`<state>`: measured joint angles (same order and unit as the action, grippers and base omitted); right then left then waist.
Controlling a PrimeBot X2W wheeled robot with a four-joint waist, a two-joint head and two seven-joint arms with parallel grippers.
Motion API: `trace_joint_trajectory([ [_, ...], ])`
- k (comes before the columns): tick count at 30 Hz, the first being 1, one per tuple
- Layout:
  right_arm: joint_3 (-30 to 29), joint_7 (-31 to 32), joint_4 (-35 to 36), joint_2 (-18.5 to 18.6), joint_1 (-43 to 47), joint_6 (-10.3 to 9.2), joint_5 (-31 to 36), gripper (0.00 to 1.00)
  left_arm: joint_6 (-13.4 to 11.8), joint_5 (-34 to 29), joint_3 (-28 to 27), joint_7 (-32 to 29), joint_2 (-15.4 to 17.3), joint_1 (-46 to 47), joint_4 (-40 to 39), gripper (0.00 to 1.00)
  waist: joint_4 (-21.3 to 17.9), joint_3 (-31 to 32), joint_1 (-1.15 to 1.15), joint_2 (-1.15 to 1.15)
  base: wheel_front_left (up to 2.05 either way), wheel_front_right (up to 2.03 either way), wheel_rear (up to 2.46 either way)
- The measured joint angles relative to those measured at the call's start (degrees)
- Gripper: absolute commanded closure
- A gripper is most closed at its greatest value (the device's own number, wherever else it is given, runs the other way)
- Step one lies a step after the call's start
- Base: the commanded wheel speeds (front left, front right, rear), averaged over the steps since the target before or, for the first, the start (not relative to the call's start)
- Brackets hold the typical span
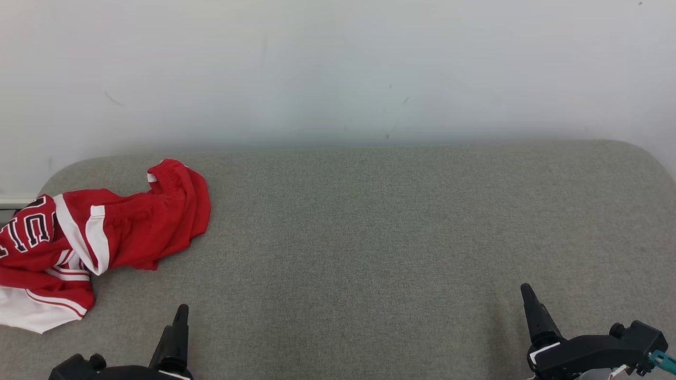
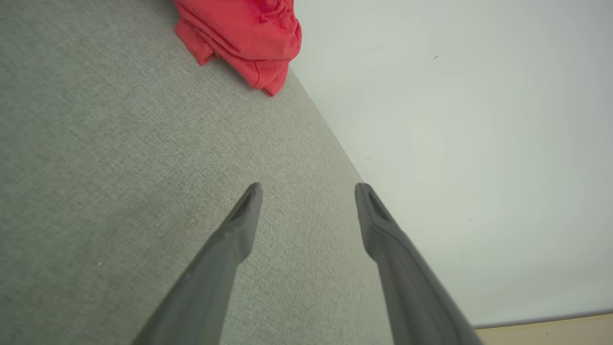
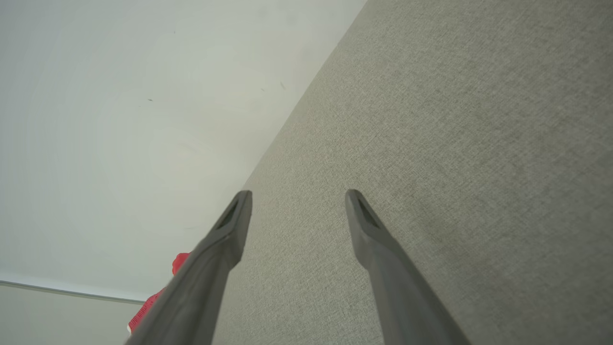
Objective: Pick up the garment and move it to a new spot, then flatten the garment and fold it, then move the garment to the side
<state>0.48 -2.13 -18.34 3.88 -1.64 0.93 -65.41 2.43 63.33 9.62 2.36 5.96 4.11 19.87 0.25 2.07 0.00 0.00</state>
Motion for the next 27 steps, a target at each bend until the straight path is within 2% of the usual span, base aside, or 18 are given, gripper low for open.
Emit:
trace_joint_trajectory([
  [12,-0.49,-2.26,0.08,-0.07,0.14,-1.53,12.09,0.0,-2.08,-9.27,2.47,2.15,1.08,1.12,-0.26,0.0,0.18,0.4,0.0,0.0,0.0,0.0,0.0],
  [20,2.29,-3.52,0.15,0.6,0.14,-2.47,19.33,0.0,-3.28,-13.76,4.14,3.32,1.45,1.2,0.63,0.0,0.37,0.62,0.0,0.0,0.0,0.0,0.0],
  [27,3.71,-4.02,0.23,1.52,0.14,-3.28,26.65,0.0,-4.01,-20.63,7.45,4.86,2.87,2.43,1.45,0.0,0.62,0.99,0.0,0.0,0.0,0.0,0.0],
])
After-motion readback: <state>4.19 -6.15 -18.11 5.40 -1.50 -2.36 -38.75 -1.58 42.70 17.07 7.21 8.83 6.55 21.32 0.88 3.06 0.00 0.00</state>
